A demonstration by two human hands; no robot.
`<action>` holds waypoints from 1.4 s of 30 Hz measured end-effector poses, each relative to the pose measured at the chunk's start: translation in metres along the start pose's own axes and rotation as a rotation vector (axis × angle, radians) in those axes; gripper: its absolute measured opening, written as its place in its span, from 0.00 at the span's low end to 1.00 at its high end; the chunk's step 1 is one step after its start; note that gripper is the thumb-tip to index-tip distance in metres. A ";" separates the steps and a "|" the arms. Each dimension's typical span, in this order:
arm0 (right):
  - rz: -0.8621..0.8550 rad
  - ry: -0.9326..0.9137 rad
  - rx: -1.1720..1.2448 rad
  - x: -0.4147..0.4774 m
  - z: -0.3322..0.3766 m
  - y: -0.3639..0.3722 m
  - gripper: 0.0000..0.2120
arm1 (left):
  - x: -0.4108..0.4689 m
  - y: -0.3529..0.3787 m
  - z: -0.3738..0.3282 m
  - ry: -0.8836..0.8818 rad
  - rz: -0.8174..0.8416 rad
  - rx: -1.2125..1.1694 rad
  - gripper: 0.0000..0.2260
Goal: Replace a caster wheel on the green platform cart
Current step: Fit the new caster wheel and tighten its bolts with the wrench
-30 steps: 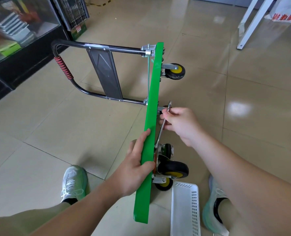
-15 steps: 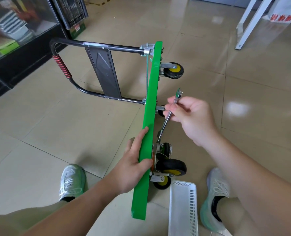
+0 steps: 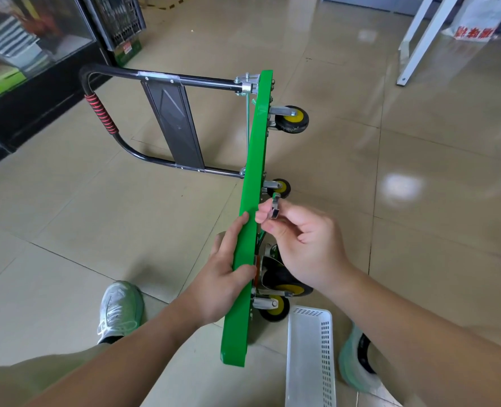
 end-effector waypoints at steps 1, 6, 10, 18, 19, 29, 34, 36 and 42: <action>-0.004 0.007 -0.002 0.002 -0.002 0.000 0.09 | 0.000 0.000 0.000 -0.002 0.006 -0.001 0.39; 0.022 0.070 -0.064 0.015 -0.007 0.002 0.09 | 0.001 -0.001 -0.002 -0.007 0.016 0.003 0.39; 0.022 0.240 0.090 0.025 -0.010 0.002 0.12 | 0.000 -0.001 -0.001 -0.014 0.033 -0.004 0.39; 0.042 0.646 0.200 0.064 -0.038 -0.001 0.09 | -0.002 -0.002 -0.003 -0.002 0.058 -0.009 0.38; 0.040 0.684 0.220 0.067 -0.042 -0.001 0.08 | -0.002 -0.002 -0.003 0.001 0.061 -0.001 0.38; -0.054 0.722 0.303 0.078 -0.033 -0.005 0.09 | -0.001 -0.004 -0.005 0.003 0.080 0.029 0.39; -0.017 0.439 0.226 0.065 0.002 -0.025 0.12 | -0.001 -0.003 -0.004 -0.007 0.054 0.025 0.38; 0.025 0.354 0.186 0.048 0.009 -0.023 0.13 | -0.001 -0.002 -0.001 -0.002 0.043 0.014 0.38; 0.044 0.137 0.171 0.010 0.004 -0.007 0.09 | 0.000 0.001 0.001 -0.003 0.007 -0.015 0.37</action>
Point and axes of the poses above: each hand's wrist, its own x-axis towards the middle knuckle, its own y-axis out of the palm, z = x × y, the point moved 2 cm from there along x, towards the middle knuckle, and after that the axes turned 6 degrees about z, right-handed, at the moved point
